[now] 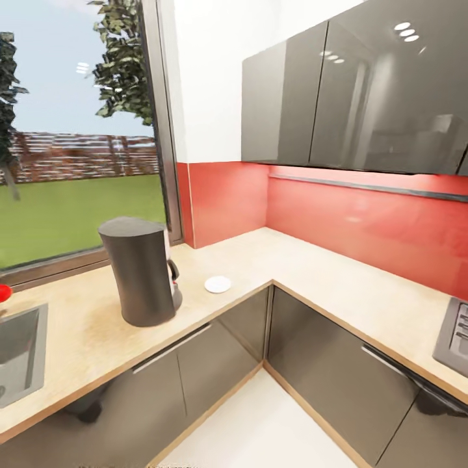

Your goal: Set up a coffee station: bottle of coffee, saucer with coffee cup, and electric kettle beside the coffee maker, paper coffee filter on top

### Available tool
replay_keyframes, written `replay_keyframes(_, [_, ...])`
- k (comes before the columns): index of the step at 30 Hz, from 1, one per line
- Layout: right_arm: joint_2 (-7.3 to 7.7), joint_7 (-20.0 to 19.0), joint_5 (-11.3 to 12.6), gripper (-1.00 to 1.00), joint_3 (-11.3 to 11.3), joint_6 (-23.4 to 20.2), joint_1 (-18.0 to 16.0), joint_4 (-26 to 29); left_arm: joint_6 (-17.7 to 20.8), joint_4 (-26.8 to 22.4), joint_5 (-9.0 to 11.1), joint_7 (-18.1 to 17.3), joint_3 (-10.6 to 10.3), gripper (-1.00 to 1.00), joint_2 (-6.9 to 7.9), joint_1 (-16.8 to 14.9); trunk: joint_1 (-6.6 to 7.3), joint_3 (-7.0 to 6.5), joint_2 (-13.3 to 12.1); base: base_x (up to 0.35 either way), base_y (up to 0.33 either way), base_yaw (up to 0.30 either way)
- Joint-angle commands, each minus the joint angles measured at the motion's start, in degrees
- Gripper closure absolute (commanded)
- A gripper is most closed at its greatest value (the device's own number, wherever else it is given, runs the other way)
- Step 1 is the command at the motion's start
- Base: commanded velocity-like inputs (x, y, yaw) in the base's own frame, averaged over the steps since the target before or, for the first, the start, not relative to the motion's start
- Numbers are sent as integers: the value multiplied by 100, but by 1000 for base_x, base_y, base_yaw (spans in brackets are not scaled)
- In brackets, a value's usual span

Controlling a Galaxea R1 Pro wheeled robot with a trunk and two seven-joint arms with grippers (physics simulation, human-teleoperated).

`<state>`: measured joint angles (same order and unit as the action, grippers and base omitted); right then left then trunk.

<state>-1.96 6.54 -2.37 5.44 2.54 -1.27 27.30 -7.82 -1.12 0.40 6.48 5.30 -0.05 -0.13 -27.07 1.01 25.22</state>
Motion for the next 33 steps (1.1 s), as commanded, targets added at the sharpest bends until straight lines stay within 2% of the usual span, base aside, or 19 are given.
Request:
replay_keyframes(1, [3,40,-9,100,31,10,-5,-5,-18,-2,4,3,41,-100,-2,-2,-3,11,10,13,-300,277])
replay_keyframes(20, [3,49,-9,100,27,1,-4,-1,-142,-2,13,11,50,-100,8,-1,-3,11,10,1,-296,277])
replay_keyframes(33, [3,49,-8,100,27,1,-5,1,-158,-2,11,11,52,-100,1,4,-3,11,10,0,-17,277])
